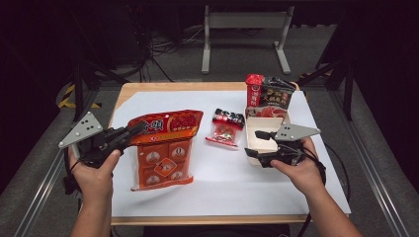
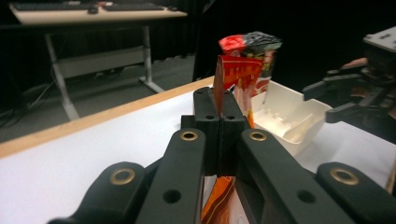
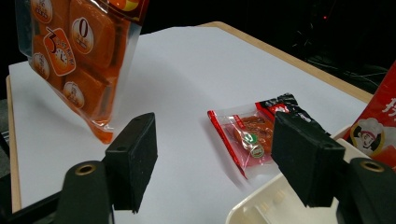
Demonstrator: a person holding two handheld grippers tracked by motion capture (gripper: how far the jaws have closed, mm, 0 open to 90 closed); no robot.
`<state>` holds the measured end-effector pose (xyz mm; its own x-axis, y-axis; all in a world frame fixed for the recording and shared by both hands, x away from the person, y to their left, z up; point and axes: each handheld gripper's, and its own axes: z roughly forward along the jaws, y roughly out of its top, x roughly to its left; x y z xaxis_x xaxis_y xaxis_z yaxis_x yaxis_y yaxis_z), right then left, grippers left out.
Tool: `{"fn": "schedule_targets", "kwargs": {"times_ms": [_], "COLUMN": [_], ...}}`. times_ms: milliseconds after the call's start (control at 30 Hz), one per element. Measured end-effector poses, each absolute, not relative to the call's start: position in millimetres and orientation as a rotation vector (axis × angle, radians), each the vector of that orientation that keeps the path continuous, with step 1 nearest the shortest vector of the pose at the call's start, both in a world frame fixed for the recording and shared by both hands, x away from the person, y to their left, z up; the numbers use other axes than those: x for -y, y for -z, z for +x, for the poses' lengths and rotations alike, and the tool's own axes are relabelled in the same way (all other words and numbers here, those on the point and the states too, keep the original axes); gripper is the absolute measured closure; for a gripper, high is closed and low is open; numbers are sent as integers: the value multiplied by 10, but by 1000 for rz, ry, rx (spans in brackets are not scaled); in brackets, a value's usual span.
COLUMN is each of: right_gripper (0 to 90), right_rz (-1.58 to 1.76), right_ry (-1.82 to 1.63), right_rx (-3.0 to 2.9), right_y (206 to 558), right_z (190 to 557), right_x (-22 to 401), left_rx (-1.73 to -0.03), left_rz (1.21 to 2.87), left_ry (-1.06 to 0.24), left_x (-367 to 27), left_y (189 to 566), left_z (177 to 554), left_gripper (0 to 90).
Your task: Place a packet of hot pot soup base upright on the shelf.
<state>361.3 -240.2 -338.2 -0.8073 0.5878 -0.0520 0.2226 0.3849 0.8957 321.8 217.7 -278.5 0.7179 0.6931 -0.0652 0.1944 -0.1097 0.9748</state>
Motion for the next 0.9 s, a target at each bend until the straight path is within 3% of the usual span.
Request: {"fn": "schedule_targets", "kwargs": {"times_ms": [900], "right_gripper": [297], "right_rz": [577], "right_ry": [-1509], "right_rx": [-2328], "right_y": [3259], "right_z": [3658], "right_x": [2016], "left_rx": [-491], "left_rz": [1663], "left_ry": [-460], "left_x": [-1820], "left_y": [2579], "left_z": [3037], "left_gripper": [900]}}
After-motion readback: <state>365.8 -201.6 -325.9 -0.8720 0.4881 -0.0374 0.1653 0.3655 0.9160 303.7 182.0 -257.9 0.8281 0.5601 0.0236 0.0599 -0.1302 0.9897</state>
